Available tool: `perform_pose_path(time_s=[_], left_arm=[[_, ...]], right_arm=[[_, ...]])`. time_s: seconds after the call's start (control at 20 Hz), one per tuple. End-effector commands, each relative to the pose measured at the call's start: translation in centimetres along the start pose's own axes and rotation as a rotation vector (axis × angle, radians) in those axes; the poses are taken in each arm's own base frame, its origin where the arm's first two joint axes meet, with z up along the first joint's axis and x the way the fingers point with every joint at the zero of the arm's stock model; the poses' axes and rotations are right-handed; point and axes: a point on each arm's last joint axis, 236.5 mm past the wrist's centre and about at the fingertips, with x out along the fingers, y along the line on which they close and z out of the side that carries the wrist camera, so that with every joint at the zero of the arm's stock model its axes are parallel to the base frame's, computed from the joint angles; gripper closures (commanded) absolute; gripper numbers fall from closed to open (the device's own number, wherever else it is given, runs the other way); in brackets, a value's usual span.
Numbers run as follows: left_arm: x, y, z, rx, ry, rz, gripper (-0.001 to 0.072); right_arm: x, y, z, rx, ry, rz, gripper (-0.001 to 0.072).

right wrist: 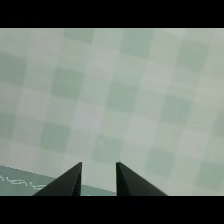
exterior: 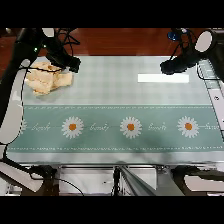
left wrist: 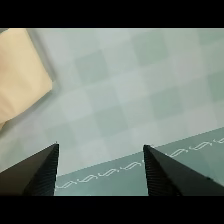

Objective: Fold the shirts.

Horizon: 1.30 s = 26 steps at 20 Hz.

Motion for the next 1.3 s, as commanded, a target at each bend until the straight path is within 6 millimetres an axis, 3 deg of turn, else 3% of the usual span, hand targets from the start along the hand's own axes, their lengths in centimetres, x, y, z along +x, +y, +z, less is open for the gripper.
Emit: perform_pose_path(time_s=[0.0, 0.5, 0.7, 1.0, 1.25], left_arm=[[0.0, 0.1, 0.0, -0.001, 0.001, 0.0, 0.0085], [0.0, 0.1, 0.1, 0.016, -0.003, 0.001, 0.0085], [0.1, 0.1, 0.7, 0.025, -0.026, 0.004, 0.0085], [0.0, 0.2, 1.8, 0.017, -0.075, 0.007, 0.0086], [0.0, 0.2, 1.8, 0.017, -0.075, 0.007, 0.0086]], right_arm=[[0.0, 0.0, 0.0, 0.0, -0.001, 0.0, 0.0404], [0.0, 0.0, 0.3, -0.015, -0.012, -0.003, 0.0404], [-0.5, -0.6, 4.5, -0.043, -0.19, -0.029, 0.0404], [-1.7, -0.9, 8.7, -0.04, -0.376, -0.046, 0.0404], [-2.0, 0.7, 8.9, 0.016, -0.389, 0.033, 0.0404]])
